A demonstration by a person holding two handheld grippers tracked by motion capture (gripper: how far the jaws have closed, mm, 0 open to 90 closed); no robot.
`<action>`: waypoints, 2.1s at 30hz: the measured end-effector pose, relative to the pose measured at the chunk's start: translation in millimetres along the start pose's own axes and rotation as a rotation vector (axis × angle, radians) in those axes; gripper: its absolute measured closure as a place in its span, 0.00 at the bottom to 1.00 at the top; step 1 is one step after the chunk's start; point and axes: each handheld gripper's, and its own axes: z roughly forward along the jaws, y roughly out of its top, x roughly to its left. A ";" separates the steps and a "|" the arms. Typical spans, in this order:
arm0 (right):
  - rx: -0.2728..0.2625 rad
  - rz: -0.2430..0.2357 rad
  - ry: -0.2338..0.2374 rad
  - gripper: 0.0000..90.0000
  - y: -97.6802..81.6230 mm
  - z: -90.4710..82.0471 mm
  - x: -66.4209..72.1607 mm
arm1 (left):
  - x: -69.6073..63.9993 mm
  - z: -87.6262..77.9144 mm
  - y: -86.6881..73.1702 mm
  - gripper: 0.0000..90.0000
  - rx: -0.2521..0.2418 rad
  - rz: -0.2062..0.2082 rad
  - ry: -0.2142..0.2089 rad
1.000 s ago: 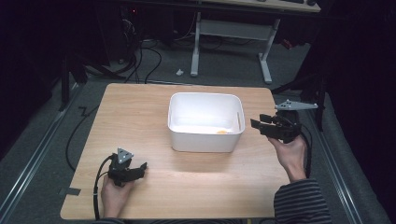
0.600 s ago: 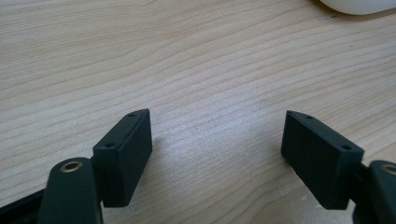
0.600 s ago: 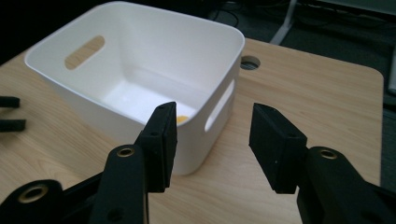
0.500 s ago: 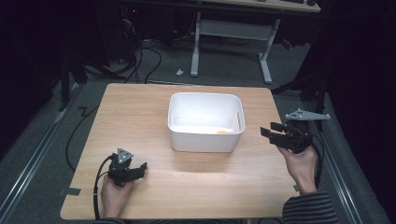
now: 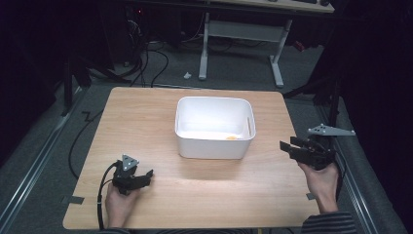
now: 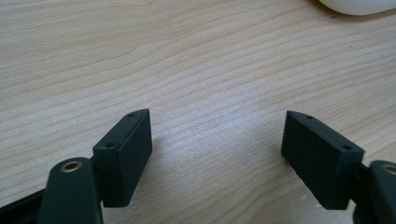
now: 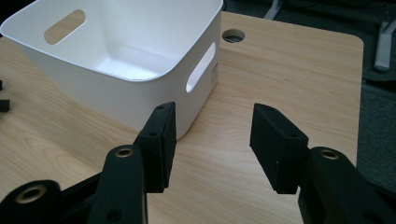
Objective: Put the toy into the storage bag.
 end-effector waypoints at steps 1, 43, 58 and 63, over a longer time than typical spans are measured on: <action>0.003 0.002 -0.002 0.57 -1.0 -0.9 -0.7 | 0.0 0.1 0.0 0.28 0.000 0.000 0.000; 0.041 0.104 0.063 0.57 -66.0 51.6 -5.4 | -0.2 0.2 0.1 0.28 0.001 0.004 0.002; 0.093 0.090 0.031 0.53 -77.1 86.3 -4.2 | -0.1 0.4 0.3 0.27 0.001 0.005 0.002; 0.109 0.091 0.011 0.53 -81.2 94.6 -5.3 | -0.2 0.4 0.3 0.28 0.001 0.005 0.002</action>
